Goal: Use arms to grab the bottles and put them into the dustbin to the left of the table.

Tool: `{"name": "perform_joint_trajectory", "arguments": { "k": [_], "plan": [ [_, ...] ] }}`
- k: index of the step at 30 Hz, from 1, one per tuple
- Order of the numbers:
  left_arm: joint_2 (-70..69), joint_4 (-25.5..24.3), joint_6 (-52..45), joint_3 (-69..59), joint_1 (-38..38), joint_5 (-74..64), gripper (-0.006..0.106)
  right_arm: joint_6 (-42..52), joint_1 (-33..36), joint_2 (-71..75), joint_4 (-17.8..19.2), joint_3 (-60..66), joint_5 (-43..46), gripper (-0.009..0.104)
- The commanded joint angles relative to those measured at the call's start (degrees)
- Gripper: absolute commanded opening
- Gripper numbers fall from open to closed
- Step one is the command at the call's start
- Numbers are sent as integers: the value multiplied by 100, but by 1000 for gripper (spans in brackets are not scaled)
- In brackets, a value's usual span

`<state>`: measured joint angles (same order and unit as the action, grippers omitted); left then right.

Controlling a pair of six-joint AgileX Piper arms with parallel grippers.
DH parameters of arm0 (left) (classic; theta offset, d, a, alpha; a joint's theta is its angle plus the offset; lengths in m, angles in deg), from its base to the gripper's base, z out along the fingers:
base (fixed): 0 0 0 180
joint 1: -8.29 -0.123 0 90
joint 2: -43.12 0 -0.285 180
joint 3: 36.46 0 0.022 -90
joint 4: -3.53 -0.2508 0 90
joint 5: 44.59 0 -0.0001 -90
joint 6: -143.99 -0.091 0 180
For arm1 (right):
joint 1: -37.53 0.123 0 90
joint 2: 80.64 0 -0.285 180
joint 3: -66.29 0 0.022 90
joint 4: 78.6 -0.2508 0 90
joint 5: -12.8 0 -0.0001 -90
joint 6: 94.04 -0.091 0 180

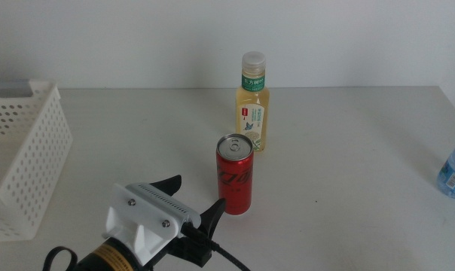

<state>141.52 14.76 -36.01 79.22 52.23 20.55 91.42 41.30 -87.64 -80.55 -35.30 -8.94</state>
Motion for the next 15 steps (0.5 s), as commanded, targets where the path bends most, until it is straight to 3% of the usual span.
{"name": "perform_joint_trajectory", "arguments": {
  "k": [1,7,15],
  "plan": [
    [81,-380,228,324,-175,577,93,51,-31,119,35,-12,370,82],
    [641,-1311,515,862,-618,587,93,51,-31,119,35,-12,370,82],
    [1251,-1462,622,1480,-695,575,93,51,-31,119,35,-12,370,82]
  ]
}}
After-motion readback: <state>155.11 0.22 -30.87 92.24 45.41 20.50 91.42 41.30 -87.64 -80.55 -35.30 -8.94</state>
